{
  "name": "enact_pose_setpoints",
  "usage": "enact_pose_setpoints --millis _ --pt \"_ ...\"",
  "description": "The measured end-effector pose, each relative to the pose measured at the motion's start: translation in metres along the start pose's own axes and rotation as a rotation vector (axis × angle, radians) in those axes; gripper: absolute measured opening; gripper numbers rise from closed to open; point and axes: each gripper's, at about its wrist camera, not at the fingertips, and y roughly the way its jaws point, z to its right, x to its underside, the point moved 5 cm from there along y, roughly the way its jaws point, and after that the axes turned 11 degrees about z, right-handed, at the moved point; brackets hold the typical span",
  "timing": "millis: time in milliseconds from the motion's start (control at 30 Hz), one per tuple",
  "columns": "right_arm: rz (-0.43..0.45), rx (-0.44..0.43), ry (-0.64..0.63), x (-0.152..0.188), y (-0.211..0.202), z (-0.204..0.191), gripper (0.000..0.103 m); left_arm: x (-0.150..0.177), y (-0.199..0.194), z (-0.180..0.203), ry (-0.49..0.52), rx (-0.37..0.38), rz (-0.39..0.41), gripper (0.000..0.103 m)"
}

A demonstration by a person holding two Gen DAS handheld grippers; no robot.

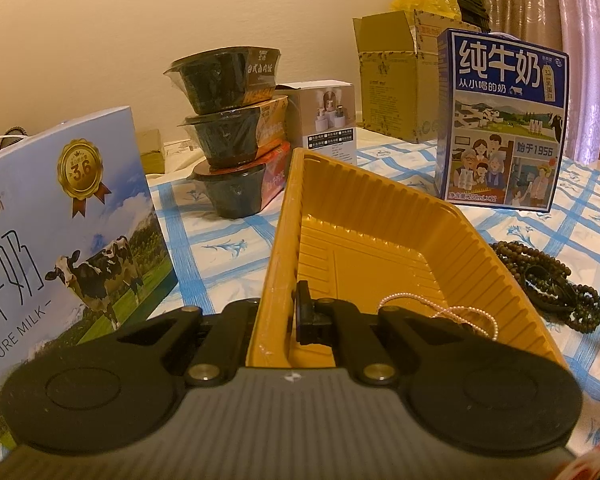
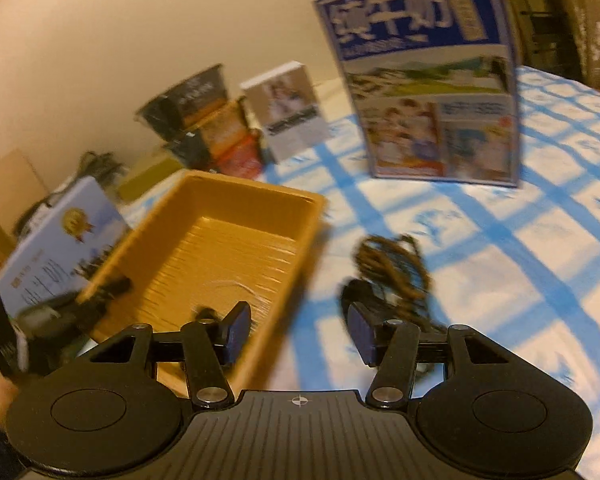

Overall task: Organize jewelry
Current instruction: 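Carry the pearl necklace over the tray and open the right tool, then grasp the black watch with mesh strap using the right tool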

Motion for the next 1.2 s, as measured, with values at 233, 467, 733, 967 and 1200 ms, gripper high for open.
enact_pose_setpoints --millis 233,467,733,967,1200 --pt "-0.042 0.082 -0.057 0.023 -0.01 0.025 0.054 0.0 0.0 0.001 0.004 -0.003 -0.002 0.004" --pt "-0.064 0.103 -0.072 0.034 0.005 0.036 0.054 -0.001 0.001 0.0 0.013 -0.001 -0.003 0.004" --pt "-0.068 0.089 -0.103 0.034 0.033 0.038 0.054 0.0 0.001 0.001 0.014 -0.002 -0.004 0.004" --pt "-0.078 0.07 -0.115 0.032 0.065 0.035 0.054 0.001 0.001 0.001 0.018 -0.001 -0.005 0.004" --pt "-0.08 0.079 -0.118 0.03 0.087 0.037 0.054 0.002 0.001 0.001 0.022 -0.001 -0.008 0.004"
